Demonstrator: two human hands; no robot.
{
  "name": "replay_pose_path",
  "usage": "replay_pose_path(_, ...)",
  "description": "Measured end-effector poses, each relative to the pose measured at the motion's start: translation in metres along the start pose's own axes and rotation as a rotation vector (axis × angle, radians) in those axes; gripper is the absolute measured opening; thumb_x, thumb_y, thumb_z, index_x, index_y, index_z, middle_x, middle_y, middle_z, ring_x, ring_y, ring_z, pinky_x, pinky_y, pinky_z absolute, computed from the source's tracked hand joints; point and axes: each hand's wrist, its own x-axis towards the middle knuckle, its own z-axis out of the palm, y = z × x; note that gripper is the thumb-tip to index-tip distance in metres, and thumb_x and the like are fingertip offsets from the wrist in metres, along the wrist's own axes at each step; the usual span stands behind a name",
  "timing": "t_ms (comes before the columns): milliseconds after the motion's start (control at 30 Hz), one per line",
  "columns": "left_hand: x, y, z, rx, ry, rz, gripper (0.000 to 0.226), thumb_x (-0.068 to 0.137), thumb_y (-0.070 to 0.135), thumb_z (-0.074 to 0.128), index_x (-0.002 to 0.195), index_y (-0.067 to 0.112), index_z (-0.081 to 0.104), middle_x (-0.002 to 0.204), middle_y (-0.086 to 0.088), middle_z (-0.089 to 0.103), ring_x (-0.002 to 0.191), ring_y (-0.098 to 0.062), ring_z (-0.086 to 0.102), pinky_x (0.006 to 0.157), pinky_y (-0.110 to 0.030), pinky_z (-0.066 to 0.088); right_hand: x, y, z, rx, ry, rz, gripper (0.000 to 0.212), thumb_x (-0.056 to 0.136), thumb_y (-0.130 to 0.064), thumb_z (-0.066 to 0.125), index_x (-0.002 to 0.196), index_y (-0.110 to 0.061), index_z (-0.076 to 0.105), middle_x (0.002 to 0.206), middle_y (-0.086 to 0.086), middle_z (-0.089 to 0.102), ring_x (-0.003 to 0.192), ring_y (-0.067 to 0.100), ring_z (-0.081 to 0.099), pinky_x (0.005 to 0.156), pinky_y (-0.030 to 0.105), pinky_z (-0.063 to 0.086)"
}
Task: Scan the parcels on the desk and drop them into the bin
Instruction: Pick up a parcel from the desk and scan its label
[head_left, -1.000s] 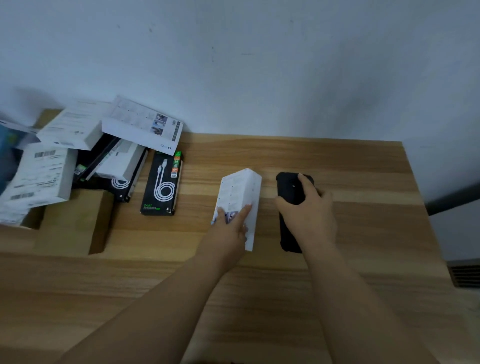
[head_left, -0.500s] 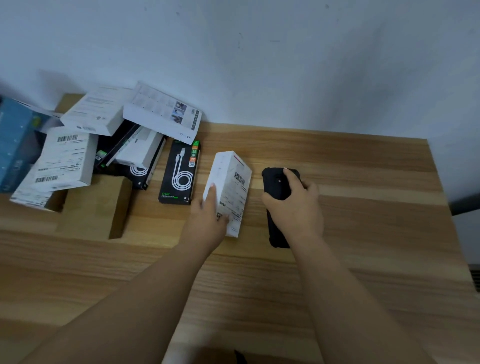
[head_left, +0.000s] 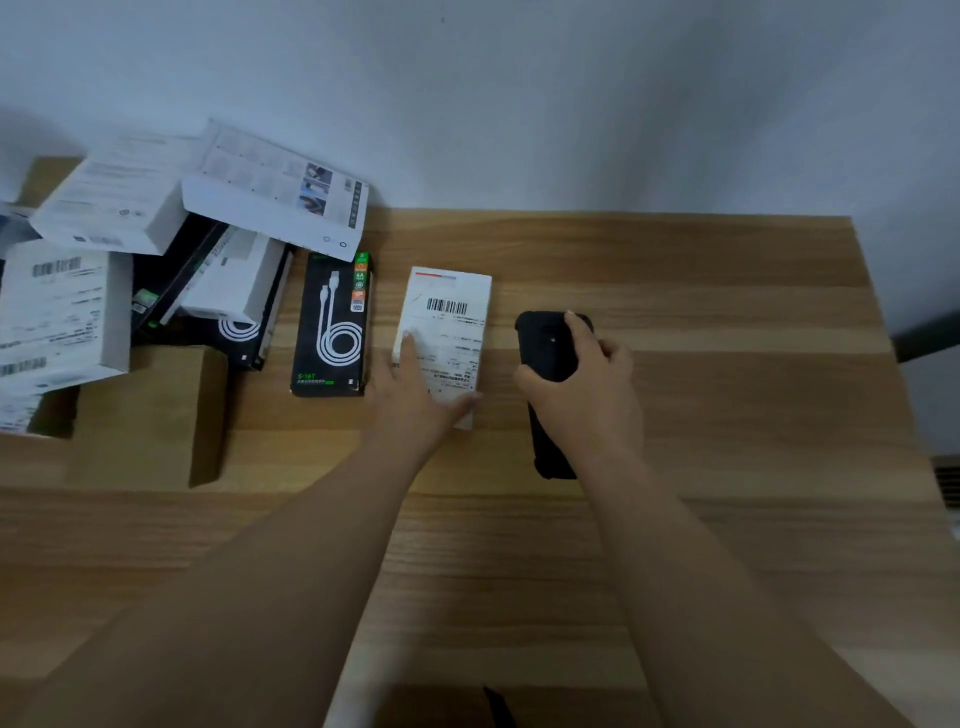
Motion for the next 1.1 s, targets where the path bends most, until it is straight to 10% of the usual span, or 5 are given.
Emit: replay_pose_path(1100,-0.142,0.039,-0.140,0.651,0.611,-0.045,0.122,0.074,0.063,0.068,0.155,0.012,-0.008,0.153,-0.008,0.019,0.136,-0.031,0.030,0.109,-0.042,0.031,-0.094,-0.095,-0.144,-0.494,-0.272,-0.787,0.071,0.082,-0.055,0.063,0.148,-0.046,0.037,0.131,0.000,0.044,0.118,0.029,0.056,0.093,0.034,0.047)
